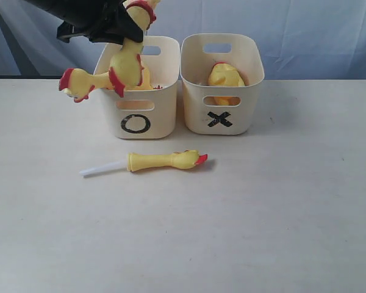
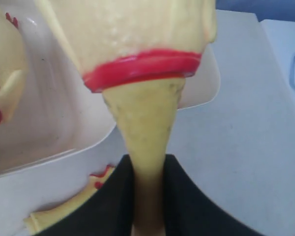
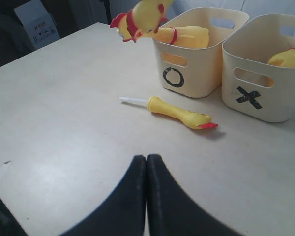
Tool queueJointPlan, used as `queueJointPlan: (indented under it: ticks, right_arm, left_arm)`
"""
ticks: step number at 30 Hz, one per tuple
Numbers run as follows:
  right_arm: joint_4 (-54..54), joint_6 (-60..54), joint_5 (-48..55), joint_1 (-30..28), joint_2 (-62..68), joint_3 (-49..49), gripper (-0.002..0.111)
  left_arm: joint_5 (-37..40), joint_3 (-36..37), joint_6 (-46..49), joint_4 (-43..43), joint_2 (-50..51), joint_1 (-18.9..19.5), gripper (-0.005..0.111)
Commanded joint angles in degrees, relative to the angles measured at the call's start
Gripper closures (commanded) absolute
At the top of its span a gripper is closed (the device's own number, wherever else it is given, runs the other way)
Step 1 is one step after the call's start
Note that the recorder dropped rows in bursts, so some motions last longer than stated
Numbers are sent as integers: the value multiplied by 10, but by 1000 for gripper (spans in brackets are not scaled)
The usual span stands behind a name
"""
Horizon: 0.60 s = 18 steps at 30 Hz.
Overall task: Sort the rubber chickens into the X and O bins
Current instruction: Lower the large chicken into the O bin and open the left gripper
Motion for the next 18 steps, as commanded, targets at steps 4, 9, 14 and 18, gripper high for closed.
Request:
queueJointPlan:
  ticks: [4,9,14,18]
  right_arm:
    - [1,0,-3,-3,-3,4,109]
    - [1,0,-3,-3,-3,4,109]
    - [1,0,-3,-3,-3,4,109]
    - [1,0,-3,-3,-3,4,109]
  left_arm:
    - [97,-98,-25,58,53,1,107]
    - [132,-143,-56,74,91,1,107]
    - [144,-159,-83,102,97,4,107]
    - [154,-159,-91,101,97,13,107]
